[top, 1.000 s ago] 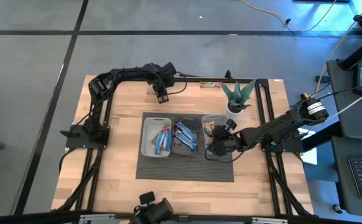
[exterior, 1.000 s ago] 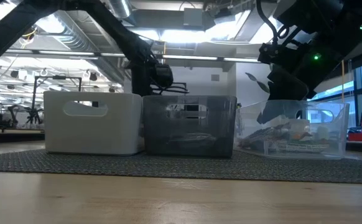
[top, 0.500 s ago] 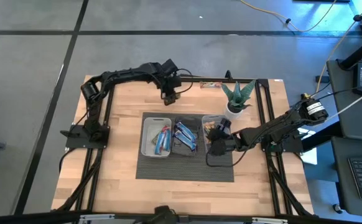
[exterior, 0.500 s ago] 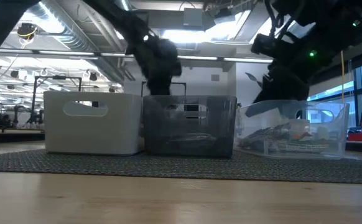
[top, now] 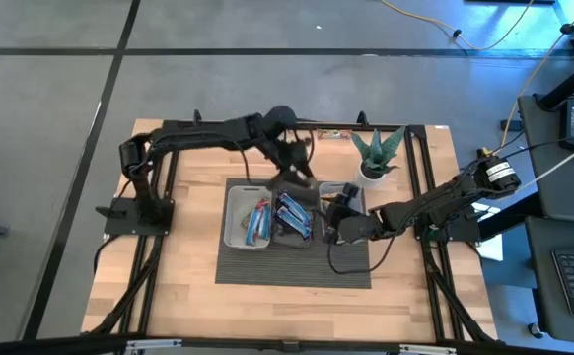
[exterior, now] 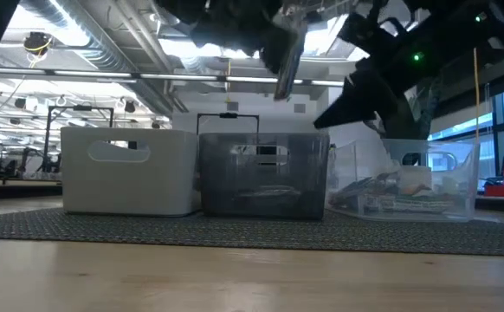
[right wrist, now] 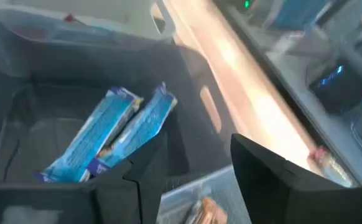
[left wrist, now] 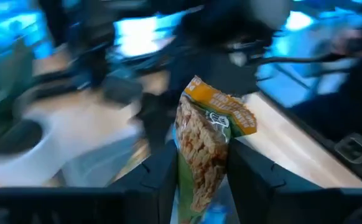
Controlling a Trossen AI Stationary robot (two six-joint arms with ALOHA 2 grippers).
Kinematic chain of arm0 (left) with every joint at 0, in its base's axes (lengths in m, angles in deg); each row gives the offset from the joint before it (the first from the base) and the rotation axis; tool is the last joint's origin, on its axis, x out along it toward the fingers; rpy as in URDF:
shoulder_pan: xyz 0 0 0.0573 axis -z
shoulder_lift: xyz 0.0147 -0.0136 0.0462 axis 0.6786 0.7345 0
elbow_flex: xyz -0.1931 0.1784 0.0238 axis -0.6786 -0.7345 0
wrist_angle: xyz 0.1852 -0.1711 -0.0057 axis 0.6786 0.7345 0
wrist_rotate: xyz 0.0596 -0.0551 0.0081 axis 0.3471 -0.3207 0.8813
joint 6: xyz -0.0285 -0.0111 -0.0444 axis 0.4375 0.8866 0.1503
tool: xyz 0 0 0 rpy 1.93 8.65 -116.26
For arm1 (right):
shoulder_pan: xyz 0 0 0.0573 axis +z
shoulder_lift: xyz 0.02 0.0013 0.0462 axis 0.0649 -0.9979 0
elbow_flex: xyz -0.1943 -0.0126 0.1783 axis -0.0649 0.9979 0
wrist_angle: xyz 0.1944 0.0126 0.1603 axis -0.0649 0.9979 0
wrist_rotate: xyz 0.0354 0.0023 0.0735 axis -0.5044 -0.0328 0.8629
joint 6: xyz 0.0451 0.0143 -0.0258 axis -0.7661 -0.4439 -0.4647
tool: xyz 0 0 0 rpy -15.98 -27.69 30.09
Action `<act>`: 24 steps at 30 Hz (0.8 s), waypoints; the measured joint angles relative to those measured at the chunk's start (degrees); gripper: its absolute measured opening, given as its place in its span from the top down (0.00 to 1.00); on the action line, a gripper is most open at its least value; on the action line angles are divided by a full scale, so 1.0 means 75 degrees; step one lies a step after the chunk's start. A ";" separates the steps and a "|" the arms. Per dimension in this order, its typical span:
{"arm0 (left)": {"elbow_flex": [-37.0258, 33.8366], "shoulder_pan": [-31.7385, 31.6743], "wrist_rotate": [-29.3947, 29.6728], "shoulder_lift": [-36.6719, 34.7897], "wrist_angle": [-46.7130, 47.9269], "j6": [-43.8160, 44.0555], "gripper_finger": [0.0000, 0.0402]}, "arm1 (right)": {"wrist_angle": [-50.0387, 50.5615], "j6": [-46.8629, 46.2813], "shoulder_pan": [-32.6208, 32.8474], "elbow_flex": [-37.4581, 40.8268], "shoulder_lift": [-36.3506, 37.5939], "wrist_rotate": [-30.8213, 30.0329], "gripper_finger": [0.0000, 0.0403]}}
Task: Pick and place Granola Bars by type
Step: Put the orange granola bar into the transparent bin
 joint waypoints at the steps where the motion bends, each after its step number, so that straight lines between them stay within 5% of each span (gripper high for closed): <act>1: 0.0000 0.0141 -0.0174 0.0000 -0.0066 -0.0091 0.71 | -0.0094 0.0173 0.0026 -0.0006 0.0010 -0.0028 0.55; 9: 0.0000 0.1077 -0.0277 0.0000 -0.0193 -0.1208 0.71 | -0.0304 0.0670 0.0321 -0.0006 0.0403 -0.0049 0.55; 24: 0.0000 0.1789 0.0627 -0.0012 -0.0514 -0.0937 0.71 | -0.2053 0.2031 0.0830 -0.0009 0.0533 -0.0055 0.55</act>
